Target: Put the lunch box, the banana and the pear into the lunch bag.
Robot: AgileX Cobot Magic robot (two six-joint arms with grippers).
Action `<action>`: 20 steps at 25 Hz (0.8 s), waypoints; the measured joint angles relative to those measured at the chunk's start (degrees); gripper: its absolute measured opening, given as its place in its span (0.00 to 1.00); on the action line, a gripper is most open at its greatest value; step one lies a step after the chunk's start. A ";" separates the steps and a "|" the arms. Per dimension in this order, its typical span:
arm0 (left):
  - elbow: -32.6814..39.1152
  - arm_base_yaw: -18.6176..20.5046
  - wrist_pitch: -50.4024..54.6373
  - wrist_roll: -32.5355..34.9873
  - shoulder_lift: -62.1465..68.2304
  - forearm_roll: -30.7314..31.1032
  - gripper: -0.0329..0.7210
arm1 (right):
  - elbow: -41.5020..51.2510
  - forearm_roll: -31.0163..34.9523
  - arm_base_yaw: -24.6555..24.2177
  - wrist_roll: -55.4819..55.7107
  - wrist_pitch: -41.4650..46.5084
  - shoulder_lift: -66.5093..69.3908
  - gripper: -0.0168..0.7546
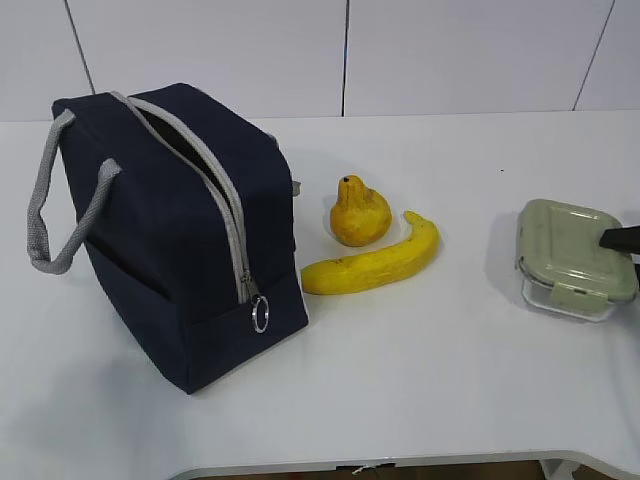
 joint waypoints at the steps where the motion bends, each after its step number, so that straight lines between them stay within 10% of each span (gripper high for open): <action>1: -0.97 0.00 0.00 0.00 1.40 -0.92 0.36 | 0.00 0.00 0.00 0.13 0.00 -0.14 0.53; 20: -10.04 0.00 -12.03 1.73 34.55 -30.79 0.38 | 0.00 -0.37 0.00 1.84 0.00 -3.67 0.53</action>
